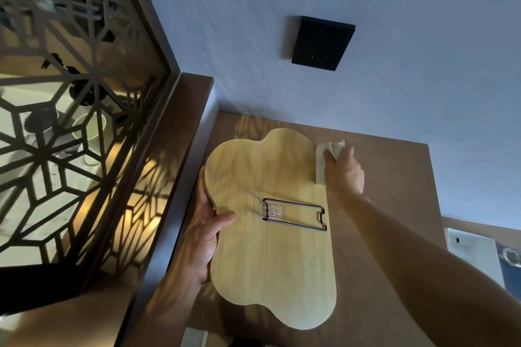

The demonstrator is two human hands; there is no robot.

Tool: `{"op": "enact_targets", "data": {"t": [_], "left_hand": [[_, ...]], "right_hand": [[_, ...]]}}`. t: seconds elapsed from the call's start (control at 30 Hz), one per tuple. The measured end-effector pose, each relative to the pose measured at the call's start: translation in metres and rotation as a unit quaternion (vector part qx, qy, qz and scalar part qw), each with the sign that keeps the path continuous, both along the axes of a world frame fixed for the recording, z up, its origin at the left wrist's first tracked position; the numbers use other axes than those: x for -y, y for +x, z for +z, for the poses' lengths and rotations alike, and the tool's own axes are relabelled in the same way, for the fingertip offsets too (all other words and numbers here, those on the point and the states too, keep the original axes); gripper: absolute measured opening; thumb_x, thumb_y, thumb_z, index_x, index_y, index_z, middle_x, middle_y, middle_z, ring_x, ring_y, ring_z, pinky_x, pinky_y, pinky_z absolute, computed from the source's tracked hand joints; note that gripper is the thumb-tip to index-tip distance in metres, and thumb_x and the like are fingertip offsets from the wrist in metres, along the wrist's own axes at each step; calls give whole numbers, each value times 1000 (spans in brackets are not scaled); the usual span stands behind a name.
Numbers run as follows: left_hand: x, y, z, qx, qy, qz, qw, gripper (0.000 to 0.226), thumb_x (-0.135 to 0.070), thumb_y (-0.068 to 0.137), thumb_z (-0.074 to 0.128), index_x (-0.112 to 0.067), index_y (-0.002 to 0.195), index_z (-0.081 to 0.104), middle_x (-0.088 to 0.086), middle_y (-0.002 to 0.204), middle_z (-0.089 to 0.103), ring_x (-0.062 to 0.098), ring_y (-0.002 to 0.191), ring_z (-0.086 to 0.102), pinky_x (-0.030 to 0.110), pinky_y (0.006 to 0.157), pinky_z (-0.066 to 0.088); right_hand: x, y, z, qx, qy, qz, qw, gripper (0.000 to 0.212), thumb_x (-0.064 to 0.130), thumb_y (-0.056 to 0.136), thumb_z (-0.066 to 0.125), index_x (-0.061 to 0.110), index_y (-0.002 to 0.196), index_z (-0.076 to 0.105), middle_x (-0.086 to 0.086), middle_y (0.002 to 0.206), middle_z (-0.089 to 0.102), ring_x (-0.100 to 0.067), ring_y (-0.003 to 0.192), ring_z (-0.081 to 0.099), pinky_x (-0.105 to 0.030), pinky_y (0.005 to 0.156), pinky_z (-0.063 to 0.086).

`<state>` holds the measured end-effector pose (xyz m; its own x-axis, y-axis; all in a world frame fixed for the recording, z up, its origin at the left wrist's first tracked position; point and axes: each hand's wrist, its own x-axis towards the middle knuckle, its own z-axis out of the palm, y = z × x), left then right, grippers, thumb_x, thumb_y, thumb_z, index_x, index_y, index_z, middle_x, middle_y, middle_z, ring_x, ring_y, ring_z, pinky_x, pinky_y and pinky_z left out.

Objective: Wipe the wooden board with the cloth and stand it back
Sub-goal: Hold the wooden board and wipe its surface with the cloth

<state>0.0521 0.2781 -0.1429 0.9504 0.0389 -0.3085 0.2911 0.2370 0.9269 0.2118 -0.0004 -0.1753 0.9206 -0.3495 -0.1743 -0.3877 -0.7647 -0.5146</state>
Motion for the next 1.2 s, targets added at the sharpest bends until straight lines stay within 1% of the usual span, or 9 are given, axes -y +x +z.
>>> {"op": "enact_targets", "data": {"t": [0.17, 0.3, 0.43, 0.57, 0.7, 0.87, 1.0, 1.1, 1.2], "left_hand": [[-2, 2, 3, -12, -9, 0, 1000, 108, -27, 70, 83, -59, 160, 30, 0, 166, 43, 36, 150, 46, 75, 117, 36], [-2, 3, 5, -5, -9, -1, 1000, 110, -26, 71, 85, -58, 161, 30, 2, 164, 49, 31, 149, 50, 71, 120, 36], [-1, 5, 8, -2, -2, -10, 1000, 112, -31, 65, 84, -62, 157, 28, -4, 163, 44, 34, 150, 45, 72, 116, 41], [0, 4, 9, 13, 1, -8, 1000, 113, -29, 65, 82, -51, 161, 26, -1, 163, 41, 33, 151, 43, 67, 117, 42], [2, 6, 11, 18, 10, -13, 1000, 107, -32, 63, 80, -55, 153, 27, -5, 160, 43, 24, 149, 46, 52, 118, 46], [1, 3, 11, 6, -19, -8, 1000, 109, -25, 68, 83, -56, 159, 31, 1, 160, 51, 34, 147, 51, 65, 114, 46], [1, 1, 13, 6, -16, -12, 1000, 105, -22, 73, 83, -57, 159, 34, 5, 159, 55, 37, 145, 53, 70, 113, 45], [0, 3, 12, -6, -17, -4, 1000, 104, -25, 68, 84, -58, 156, 37, -1, 156, 54, 33, 142, 56, 61, 105, 53], [-1, 4, 8, 6, -13, -2, 1000, 104, -28, 66, 82, -62, 153, 37, -2, 158, 49, 32, 144, 52, 66, 111, 48]], "right_hand": [[-104, -28, 65, 99, 143, 189, 967, 31, 64, 89, 46, 37, 88, 30, 7, 66, 56, -27, 61, 58, -30, 50, 36], [-145, -49, 61, 129, 134, 333, 925, 33, 60, 90, 48, 31, 96, 34, 9, 72, 56, -23, 59, 60, -30, 53, 41], [-76, -23, 15, 8, 91, 162, 982, 35, 56, 95, 50, 23, 100, 40, -11, 80, 65, -39, 79, 65, -34, 60, 40], [21, -28, -15, -57, -38, 45, 997, 43, 59, 95, 42, 16, 102, 41, -23, 96, 68, -43, 83, 63, -40, 67, 43], [27, -25, 6, -4, -75, 80, 994, 37, 50, 95, 50, 15, 93, 37, -23, 87, 69, -45, 74, 62, -39, 59, 39], [-96, -32, 67, 79, 102, 248, 960, 36, 58, 90, 54, 27, 97, 37, -2, 80, 63, -27, 66, 54, -32, 59, 38], [-138, -33, 62, 44, 120, 366, 922, 37, 62, 86, 50, 30, 96, 34, -1, 89, 68, -28, 73, 63, -37, 64, 47], [-95, -20, 28, -4, 114, 233, 966, 37, 57, 93, 54, 23, 98, 38, -5, 83, 61, -33, 76, 62, -31, 61, 35], [-22, -23, -5, -30, 52, 89, 994, 41, 55, 96, 51, 16, 102, 41, -18, 86, 66, -42, 84, 66, -35, 62, 40]]}}
